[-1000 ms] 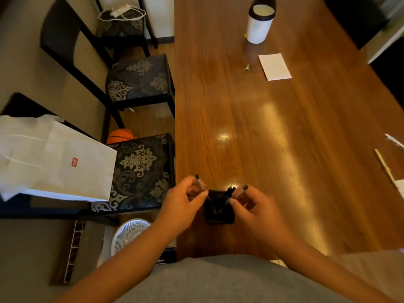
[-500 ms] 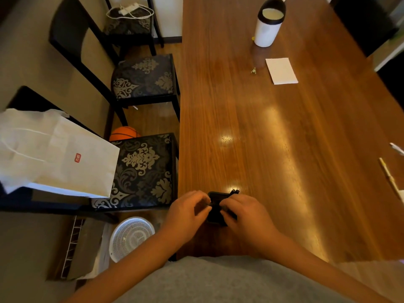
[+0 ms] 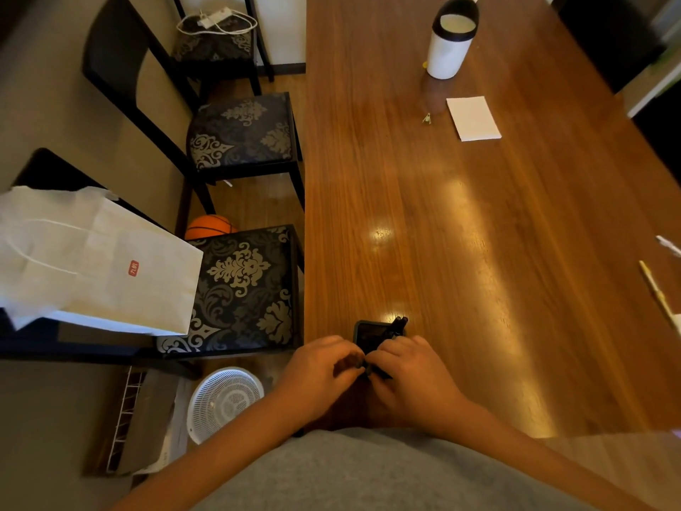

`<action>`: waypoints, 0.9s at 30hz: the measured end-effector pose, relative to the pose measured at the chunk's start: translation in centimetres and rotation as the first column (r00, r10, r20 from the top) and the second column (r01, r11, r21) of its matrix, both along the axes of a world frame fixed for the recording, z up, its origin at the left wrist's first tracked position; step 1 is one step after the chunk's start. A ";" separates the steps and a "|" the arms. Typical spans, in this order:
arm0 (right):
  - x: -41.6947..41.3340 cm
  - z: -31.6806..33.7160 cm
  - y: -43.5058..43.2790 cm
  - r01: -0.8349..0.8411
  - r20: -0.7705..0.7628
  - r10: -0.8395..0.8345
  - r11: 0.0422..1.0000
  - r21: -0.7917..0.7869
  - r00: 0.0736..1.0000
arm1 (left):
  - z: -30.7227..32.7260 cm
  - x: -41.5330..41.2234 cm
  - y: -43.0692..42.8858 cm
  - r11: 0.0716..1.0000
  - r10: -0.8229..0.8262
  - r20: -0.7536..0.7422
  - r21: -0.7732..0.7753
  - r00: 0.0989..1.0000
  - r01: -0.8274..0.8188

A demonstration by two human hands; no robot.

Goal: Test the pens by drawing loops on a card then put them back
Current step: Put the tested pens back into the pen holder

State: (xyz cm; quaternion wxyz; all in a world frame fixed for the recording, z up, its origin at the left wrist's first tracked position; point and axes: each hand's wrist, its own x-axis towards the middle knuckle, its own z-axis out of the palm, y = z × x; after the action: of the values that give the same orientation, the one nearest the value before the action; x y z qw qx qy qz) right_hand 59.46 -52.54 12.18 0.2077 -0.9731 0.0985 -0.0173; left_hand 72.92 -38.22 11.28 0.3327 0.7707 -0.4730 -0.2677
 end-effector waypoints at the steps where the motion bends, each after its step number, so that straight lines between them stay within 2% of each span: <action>1: 0.0 0.0 0.1 0.006 -0.003 -0.006 1.000 -0.009 1.000 | 0.1 0.1 0.1 1.000 -0.009 -0.004 0.006 1.000 0.009; 10: 0.0 0.3 1.0 0.020 -0.030 -0.022 0.998 -0.055 0.999 | 0.4 0.4 1.1 0.994 -0.087 -0.008 0.062 0.996 0.087; 16: -0.1 0.8 1.4 0.054 -0.056 -0.057 0.997 -0.056 0.997 | 0.6 0.7 1.8 0.998 -0.046 -0.020 0.047 0.999 0.047; 18: -1.0 1.1 1.4 0.098 -0.026 -0.100 0.993 -0.068 0.995 | 0.5 0.7 2.7 0.998 -0.027 -0.027 0.048 0.999 0.029; 22: -3.8 1.4 1.5 0.314 0.012 -0.314 0.949 -0.036 0.949 | -0.7 1.1 5.7 0.989 0.059 -0.074 0.143 0.995 -0.048; 23: -4.7 1.3 2.0 0.408 -0.005 -0.408 0.912 0.045 0.913 | -1.2 1.4 6.7 0.981 0.082 -0.089 0.182 0.993 -0.064; 24: -5.5 1.1 2.8 0.524 -0.041 -0.527 0.832 0.183 0.849 | -1.8 1.6 7.7 0.973 0.103 -0.107 0.219 0.989 -0.078; 26: -7.1 0.2 4.6 0.697 -0.156 -0.736 0.519 0.495 0.659 | -3.3 1.9 9.8 0.951 0.142 -0.138 0.292 0.980 -0.097; 27: -7.8 -0.4 5.6 0.724 -0.225 -0.789 0.355 0.591 0.572 | -4.2 1.8 11.0 0.937 0.151 -0.142 0.336 0.978 -0.096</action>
State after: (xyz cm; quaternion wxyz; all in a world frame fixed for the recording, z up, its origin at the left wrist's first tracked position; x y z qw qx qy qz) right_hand 51.63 -46.92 11.74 0.4909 -0.6845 0.5243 -0.1248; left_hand 74.75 -27.24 7.06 0.2545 0.8185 -0.3432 -0.3840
